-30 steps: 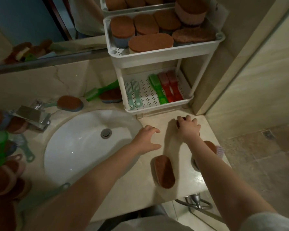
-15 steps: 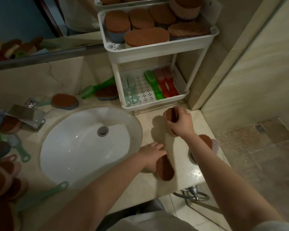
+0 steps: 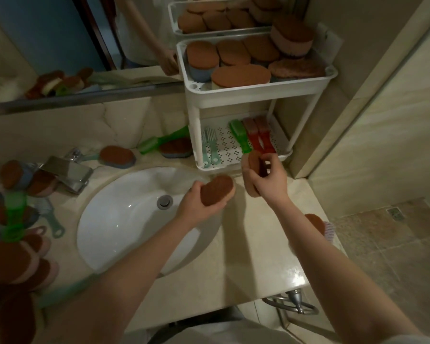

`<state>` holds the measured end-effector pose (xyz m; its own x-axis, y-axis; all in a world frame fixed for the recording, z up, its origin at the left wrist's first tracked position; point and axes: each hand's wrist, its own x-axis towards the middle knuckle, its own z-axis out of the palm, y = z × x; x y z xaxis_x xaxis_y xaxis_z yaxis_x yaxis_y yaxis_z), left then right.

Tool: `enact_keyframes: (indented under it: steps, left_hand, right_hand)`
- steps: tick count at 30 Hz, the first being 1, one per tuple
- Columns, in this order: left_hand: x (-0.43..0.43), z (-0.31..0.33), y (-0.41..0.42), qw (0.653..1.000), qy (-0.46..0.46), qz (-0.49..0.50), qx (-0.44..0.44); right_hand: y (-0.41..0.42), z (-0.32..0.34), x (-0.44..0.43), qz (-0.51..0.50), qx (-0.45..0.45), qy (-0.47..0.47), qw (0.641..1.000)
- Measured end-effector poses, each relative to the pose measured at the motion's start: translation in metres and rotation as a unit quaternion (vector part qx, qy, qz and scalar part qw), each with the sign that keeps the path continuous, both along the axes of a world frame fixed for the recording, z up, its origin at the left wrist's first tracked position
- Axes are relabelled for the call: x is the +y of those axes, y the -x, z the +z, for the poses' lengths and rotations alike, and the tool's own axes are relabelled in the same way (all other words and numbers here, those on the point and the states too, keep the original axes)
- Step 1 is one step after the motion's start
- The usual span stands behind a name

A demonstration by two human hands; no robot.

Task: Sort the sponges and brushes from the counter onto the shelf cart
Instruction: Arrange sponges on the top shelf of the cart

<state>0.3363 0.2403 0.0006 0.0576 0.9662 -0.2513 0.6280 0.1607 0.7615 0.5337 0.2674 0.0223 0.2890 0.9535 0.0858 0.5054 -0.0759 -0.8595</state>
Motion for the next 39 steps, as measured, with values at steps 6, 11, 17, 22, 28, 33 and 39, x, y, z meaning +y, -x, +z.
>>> enact_keyframes:
  steps: [6, 11, 17, 22, 28, 33, 39]
  left_hand:
    - [0.010, 0.054, -0.011, 0.983, -0.145, 0.028, -0.113]
    - [0.018, 0.106, -0.024, 0.955, -0.209, 0.047, -0.206]
    - [0.036, 0.158, -0.029, 0.925, -0.220, 0.030, -0.309]
    - [0.062, 0.200, -0.031, 0.907, -0.257, 0.025, -0.331]
    - [0.105, 0.250, -0.041, 0.912, -0.250, 0.022, -0.323]
    - [0.132, 0.267, -0.049, 0.931, -0.227, 0.026, -0.283]
    - [0.155, 0.254, -0.037, 0.946, -0.156, 0.075, -0.274]
  right_hand:
    - [0.012, 0.065, 0.000, -0.025, 0.108, -0.140, 0.984]
    - [0.017, 0.117, 0.000, -0.024, 0.160, -0.246, 0.956]
    - [0.033, 0.164, 0.010, 0.039, 0.214, -0.295, 0.931]
    - [0.046, 0.194, 0.029, 0.068, 0.308, -0.276, 0.908]
    - [0.048, 0.236, 0.062, 0.097, 0.363, -0.232, 0.897]
    - [0.032, 0.245, 0.085, 0.164, 0.413, -0.184, 0.877]
    - [-0.008, 0.223, 0.121, 0.015, 0.032, -0.204, 0.978]
